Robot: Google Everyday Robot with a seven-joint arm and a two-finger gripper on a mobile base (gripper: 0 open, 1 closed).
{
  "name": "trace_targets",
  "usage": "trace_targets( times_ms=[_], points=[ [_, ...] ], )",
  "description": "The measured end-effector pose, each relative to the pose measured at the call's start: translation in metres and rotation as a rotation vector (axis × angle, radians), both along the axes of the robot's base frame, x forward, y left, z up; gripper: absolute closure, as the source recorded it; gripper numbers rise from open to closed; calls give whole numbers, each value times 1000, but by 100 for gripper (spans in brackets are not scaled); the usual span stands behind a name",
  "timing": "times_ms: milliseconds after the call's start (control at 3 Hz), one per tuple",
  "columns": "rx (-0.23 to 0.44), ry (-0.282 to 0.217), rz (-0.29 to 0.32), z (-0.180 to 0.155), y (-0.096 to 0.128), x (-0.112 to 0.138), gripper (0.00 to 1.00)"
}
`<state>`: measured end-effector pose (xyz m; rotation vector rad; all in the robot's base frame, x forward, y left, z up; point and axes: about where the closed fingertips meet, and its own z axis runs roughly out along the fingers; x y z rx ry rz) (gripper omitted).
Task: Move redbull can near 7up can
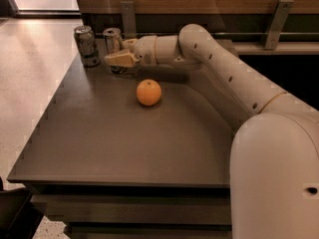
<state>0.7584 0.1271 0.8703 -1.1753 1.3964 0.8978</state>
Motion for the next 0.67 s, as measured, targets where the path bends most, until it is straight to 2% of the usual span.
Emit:
trace_targets(
  times_ms=[333,667],
  points=[
    [1,1,5,-1,3,-1,0],
    [9,7,5,-3,6,0,0]
  ],
)
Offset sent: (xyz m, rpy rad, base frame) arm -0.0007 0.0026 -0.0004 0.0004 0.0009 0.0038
